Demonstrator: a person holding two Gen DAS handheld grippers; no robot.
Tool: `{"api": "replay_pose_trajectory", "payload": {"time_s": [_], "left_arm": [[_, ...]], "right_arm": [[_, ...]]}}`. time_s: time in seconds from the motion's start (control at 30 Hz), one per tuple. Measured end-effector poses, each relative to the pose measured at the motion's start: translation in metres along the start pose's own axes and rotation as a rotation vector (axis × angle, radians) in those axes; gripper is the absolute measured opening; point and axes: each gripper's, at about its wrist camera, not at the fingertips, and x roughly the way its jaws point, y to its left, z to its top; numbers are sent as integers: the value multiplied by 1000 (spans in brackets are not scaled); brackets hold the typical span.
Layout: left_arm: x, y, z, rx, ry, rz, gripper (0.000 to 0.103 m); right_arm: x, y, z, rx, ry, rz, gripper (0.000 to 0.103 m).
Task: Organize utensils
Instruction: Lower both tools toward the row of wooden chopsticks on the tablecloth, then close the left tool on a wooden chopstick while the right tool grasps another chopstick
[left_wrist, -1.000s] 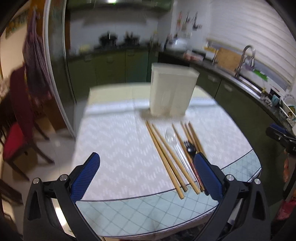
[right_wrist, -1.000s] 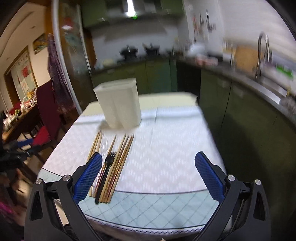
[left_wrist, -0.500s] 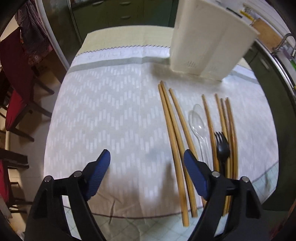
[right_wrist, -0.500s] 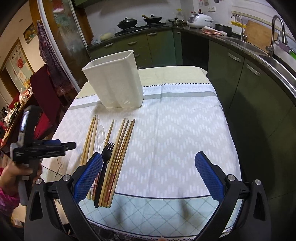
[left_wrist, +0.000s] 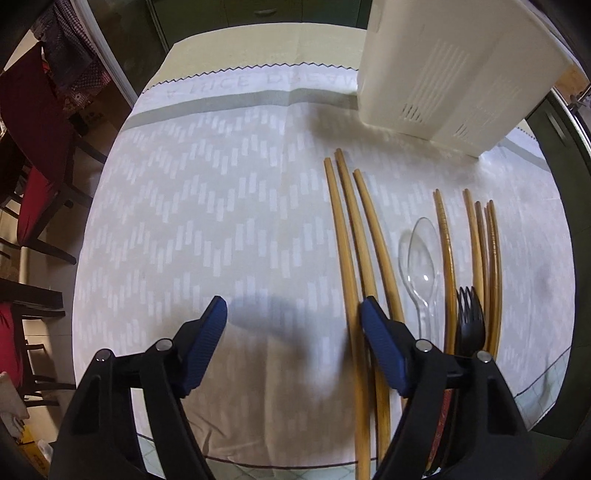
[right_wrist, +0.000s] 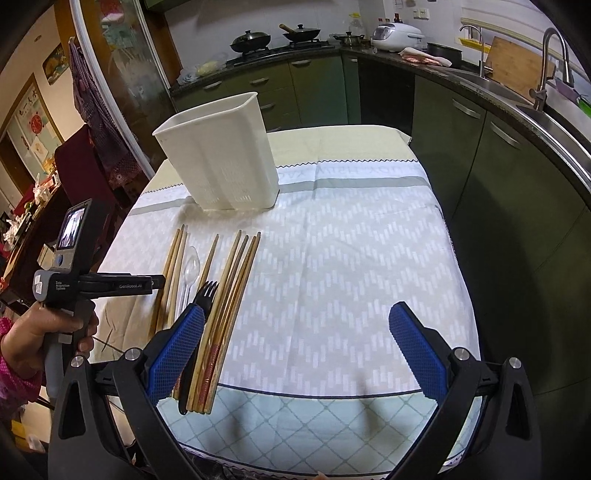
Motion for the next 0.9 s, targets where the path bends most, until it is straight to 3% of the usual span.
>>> {"api": "replay_pose_trajectory", "payload": {"time_s": [0.2,0.3,0.37,0.43,0.5,0.57,0.73,0.9], "left_arm": [[5,-3,16,-20,15,0,64],[4,-5,31,-7,18,-7,46],[3,-1,45,18,26,-17,27],[2,-4,54,39,36,-21,22],[2,-5,61,50,43,-28,21],[3,-5,64,53,46,-31,21],[7,0,77,69,34,-32,21],[10,-1,87,79,16,-40,21]], "right_arm": [[6,3,4,-28,20,-24,99],[19,12,13,-61,77,-16,99],[33,15,21,-61,129,-5,99],[48,18,30,-54,187,-14,99],[64,21,36,-43,250,17,98],[82,25,42,-38,319,-3,85],[116,36,45,-68,413,-71,66],[137,46,44,-51,463,-61,63]]}}
